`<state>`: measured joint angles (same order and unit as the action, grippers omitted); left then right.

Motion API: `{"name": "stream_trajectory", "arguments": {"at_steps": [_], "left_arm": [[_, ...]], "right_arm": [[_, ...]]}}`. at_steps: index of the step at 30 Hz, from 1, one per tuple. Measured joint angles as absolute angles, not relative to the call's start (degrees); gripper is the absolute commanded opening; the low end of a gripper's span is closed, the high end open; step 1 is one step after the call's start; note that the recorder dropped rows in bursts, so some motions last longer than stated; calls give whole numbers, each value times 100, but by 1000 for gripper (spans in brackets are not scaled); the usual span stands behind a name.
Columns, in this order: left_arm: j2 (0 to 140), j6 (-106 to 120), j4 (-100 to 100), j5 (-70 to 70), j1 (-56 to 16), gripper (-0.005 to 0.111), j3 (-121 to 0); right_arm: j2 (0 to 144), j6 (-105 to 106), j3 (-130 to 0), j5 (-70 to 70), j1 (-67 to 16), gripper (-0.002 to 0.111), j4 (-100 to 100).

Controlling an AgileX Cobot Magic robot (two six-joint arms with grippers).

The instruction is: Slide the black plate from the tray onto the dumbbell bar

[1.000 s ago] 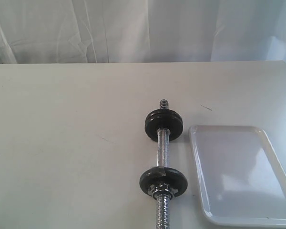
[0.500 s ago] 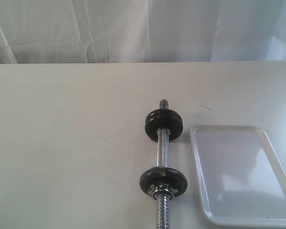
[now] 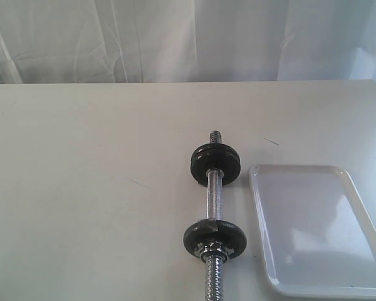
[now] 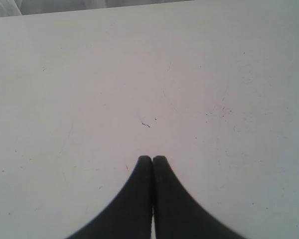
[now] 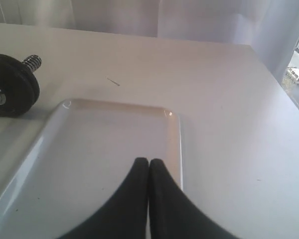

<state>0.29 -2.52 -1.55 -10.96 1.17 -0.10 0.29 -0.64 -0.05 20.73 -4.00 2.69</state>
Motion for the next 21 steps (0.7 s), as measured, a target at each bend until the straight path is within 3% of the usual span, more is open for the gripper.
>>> {"name": "stream_trajectory", "arguments": {"at_steps": [21], "left_arm": [[29,-252,-155,-1096,117,0,-10]], "right_arm": [[29,-64,-5,2049,-632,0,-189]]}}
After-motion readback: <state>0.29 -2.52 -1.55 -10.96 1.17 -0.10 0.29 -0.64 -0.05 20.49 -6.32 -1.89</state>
